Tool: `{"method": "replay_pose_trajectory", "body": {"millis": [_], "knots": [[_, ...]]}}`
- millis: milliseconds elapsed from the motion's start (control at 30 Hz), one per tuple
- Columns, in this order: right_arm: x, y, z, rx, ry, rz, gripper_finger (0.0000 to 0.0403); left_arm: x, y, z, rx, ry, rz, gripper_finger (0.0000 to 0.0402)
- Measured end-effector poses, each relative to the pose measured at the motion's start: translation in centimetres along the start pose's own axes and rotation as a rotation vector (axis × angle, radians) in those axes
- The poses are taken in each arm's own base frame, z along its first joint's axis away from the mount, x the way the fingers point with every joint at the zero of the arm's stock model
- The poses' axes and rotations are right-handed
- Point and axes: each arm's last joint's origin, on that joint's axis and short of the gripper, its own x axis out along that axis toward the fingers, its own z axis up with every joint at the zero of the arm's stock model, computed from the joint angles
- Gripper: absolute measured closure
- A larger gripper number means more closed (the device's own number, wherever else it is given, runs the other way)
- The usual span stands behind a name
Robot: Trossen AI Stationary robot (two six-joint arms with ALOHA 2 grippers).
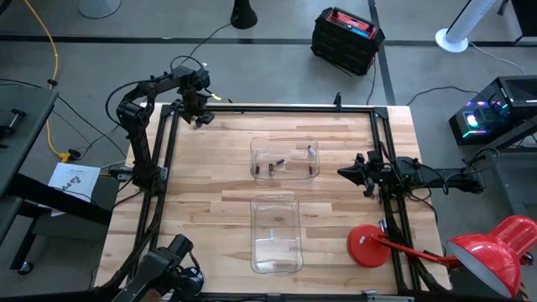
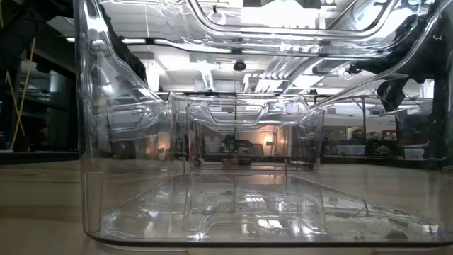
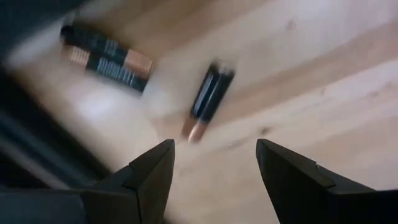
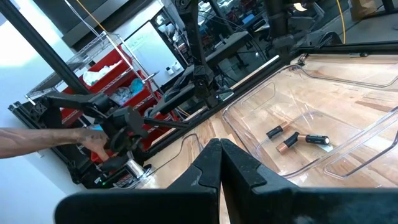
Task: Sort batteries
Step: Put the black battery into the top transparent bin
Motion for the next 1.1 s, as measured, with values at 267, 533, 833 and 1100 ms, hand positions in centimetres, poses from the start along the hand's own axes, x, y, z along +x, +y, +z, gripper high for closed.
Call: {"method": "replay_pose_trajectory", "body": {"millis": [267,533,833,1100], "knots": [[0.00,0.00,0.00,0.000,0.000,0.000,0.0402,0.36,-0.18,0.51,0.080,-0.057,-0.032,0.0182],[0.00,0.00,0.00,0.000,0.000,0.000,0.0402,0.76,0.02,0.70,0.112,-0.037,-0.076,0.0182],[0.00,0.00,0.00,0.000,0.000,0.000,0.0402,0.77,0.17,0.74,0.130,-0.043,-0.079,0.0193],[0.00,0.00,0.00,0.000,0.000,0.000,0.0402,0.58,-0.30,0.75,0.126,-0.038,-0.084,0.0236]]}}
